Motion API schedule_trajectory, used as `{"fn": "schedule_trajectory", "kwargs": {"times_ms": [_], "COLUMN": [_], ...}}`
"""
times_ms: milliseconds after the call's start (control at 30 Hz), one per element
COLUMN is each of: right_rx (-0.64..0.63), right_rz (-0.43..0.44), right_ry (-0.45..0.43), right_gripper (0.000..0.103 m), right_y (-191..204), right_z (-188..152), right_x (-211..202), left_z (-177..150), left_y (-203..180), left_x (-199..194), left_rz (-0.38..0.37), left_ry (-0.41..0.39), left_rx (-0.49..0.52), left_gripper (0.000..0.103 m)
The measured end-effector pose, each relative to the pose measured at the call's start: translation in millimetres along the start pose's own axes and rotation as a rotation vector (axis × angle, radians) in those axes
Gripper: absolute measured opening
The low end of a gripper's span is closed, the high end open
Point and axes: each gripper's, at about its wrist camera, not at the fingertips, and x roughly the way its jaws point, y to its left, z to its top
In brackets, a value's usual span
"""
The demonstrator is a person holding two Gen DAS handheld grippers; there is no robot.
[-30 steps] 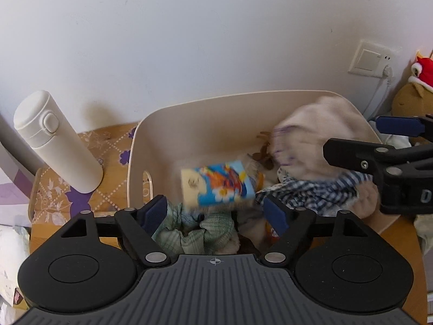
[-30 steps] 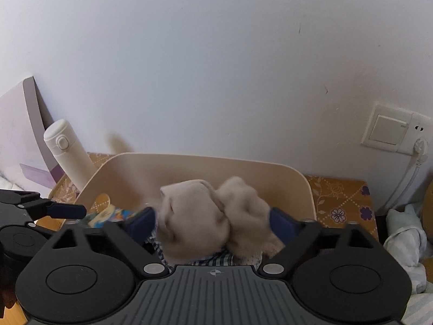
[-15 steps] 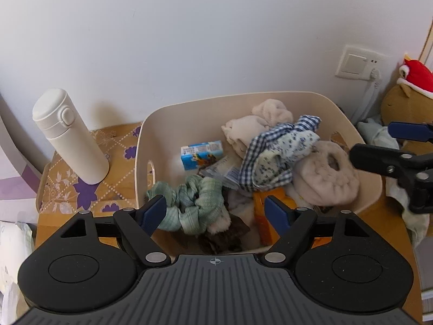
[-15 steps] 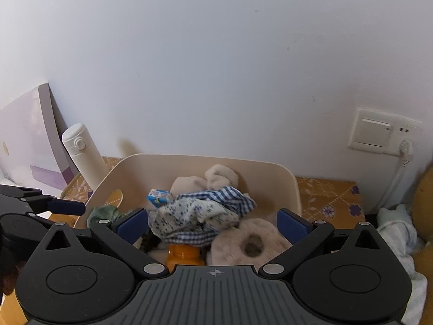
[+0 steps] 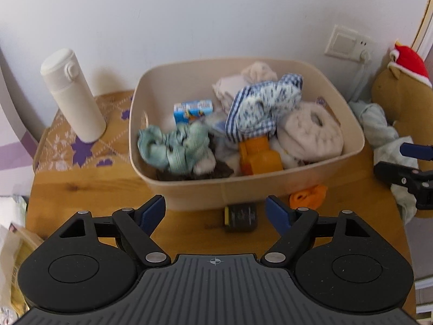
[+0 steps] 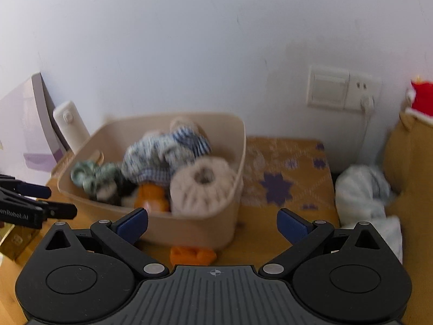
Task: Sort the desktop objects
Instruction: 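Grasp the small black box with the left tool while the right tool grasps the orange cloth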
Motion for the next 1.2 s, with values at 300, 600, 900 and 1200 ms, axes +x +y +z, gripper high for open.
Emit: {"fn": "schedule_trajectory", "kwargs": {"times_ms": [300,600,900,1200], "right_rx": [-0.05,-0.121,-0.17,-0.212], "right_rz": [0.016,0.022,0.033,0.028], "right_ry": [0.138,0.206,0.2,0.204], "right_gripper": [0.103,0.103,0.103,0.095], "right_y": [3.3,16.0,22.3,30.2], "right_z": [-35.1,-49.7,-54.6,-56.9], "right_x": [28.6,61.9,87.0,106.6], "left_z": [-21.8,-26.4,-25.9,-20.9], "left_y": [-14.1,-18.3,-19.4,-22.1], "left_x": [33.6,66.1,95.3,116.0], "left_rz": [0.021,0.018,0.017,0.022], "left_ry": [0.072,0.136,0.169,0.178], "left_rx": [0.022,-0.005,-0.071,-0.088], "left_gripper": [0.082,0.082,0.082,0.082]}}
